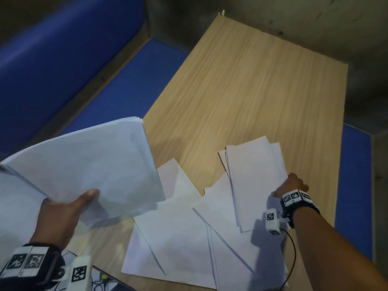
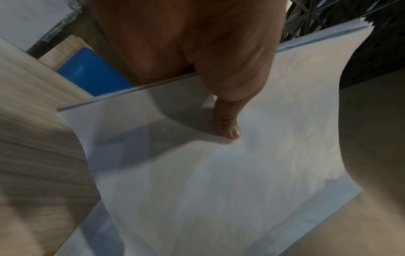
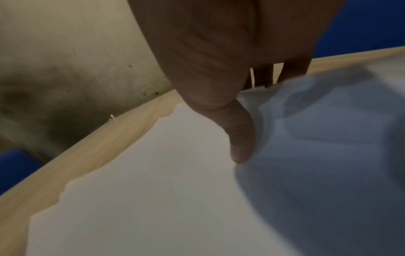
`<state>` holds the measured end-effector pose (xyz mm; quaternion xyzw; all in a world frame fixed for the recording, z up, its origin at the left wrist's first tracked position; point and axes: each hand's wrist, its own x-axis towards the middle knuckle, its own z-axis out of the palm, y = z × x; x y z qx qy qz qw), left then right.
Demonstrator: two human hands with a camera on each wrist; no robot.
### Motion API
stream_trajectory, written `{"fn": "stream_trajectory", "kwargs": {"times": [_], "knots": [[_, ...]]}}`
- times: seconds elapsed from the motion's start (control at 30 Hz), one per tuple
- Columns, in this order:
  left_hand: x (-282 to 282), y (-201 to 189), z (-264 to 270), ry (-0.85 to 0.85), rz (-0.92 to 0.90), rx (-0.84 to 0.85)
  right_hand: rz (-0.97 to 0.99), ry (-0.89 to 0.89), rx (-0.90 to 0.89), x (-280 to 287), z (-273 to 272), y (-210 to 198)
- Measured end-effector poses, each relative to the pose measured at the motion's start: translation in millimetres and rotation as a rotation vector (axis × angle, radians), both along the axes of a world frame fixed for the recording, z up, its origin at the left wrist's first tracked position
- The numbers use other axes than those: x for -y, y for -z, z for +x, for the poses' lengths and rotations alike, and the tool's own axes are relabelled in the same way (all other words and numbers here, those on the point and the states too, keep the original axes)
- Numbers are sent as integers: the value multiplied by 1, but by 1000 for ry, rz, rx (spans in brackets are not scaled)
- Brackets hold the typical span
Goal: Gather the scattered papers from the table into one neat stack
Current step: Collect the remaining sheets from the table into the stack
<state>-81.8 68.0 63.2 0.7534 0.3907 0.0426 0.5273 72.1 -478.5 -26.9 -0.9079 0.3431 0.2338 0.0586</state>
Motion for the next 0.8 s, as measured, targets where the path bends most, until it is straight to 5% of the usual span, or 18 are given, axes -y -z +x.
{"fn": "stream_trajectory", "kwargs": {"times": [0.1,0.2,0.33,0.47,0.67,0.8], "knots": [[5,0,0,7,-7,3,-16,20,-50,8,2,-3],[12,-1,1,18,0,17,90,52,109,15,-4,-9],[20,-1,2,41,-6,15,458,-2,434,24,-20,-30],[22,6,3,66,-29,2,718,-2,455,21,-48,-57],[39,1,12,107,-11,32,507,-251,211,17,-95,-12],[47,1,16,130,-49,58,372,-202,139,9,-109,7]]}}
